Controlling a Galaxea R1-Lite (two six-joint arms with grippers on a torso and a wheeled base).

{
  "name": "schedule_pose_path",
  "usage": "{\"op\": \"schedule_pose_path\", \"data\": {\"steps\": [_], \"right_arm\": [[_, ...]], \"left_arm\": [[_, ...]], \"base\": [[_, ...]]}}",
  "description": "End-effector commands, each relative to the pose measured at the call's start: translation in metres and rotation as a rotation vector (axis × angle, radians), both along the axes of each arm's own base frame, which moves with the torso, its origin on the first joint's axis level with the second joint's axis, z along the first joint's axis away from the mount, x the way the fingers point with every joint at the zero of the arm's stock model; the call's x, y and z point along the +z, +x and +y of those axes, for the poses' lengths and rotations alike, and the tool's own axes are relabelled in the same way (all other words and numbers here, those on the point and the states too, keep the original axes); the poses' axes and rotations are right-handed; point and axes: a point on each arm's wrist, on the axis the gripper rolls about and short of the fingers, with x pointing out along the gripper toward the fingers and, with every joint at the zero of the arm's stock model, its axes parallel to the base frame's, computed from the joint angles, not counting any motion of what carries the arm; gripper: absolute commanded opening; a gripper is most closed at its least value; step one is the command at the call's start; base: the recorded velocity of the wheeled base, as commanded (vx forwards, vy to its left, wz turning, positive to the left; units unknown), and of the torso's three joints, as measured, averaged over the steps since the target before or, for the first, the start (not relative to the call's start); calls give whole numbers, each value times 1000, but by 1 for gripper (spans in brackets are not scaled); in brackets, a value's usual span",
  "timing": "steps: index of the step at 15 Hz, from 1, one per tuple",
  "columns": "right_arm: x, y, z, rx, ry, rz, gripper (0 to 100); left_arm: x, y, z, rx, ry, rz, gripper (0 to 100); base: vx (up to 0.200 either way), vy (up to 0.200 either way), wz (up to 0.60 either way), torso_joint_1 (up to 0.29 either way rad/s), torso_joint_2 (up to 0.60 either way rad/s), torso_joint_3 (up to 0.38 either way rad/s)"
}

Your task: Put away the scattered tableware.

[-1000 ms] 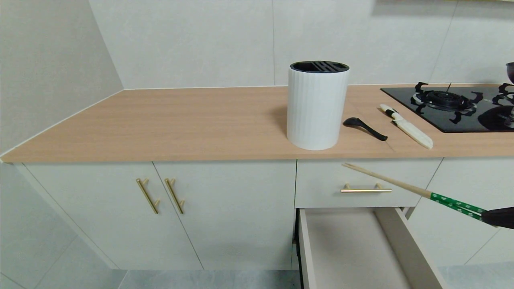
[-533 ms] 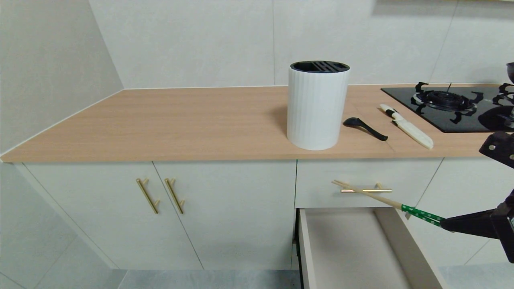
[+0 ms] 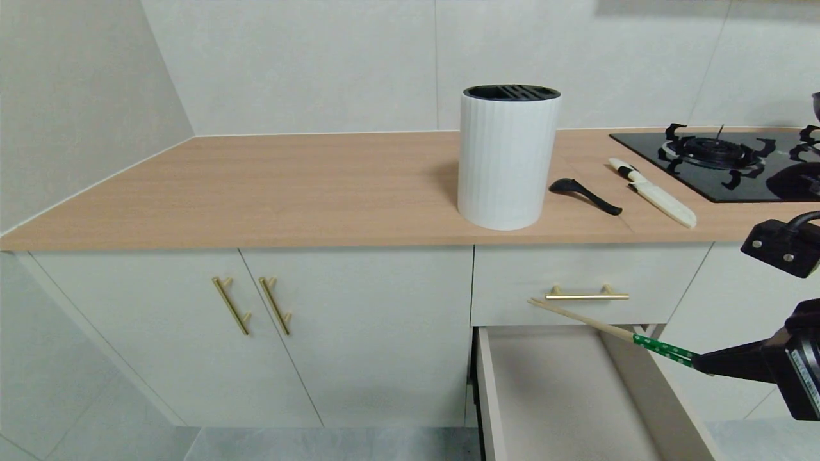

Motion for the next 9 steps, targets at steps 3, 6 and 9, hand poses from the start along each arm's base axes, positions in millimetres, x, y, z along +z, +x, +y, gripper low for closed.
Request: {"op": "schedule_pose_path", "data": {"steps": [3,6,9], "right_arm": [[-2,3,2,1,-5,13,0],[-6,7,3,1,-13,32,0],[-7,9,4,4,-17,40,0]], "left_arm": [[0,0,0,0,0,0,100],[0,0,0,1,0,0,100],[0,0,0,0,0,0,100]], "base": [[0,0,0,-163,435,266],[0,0,0,-159,455,292],[0,0,0,-139,453,310]]}}
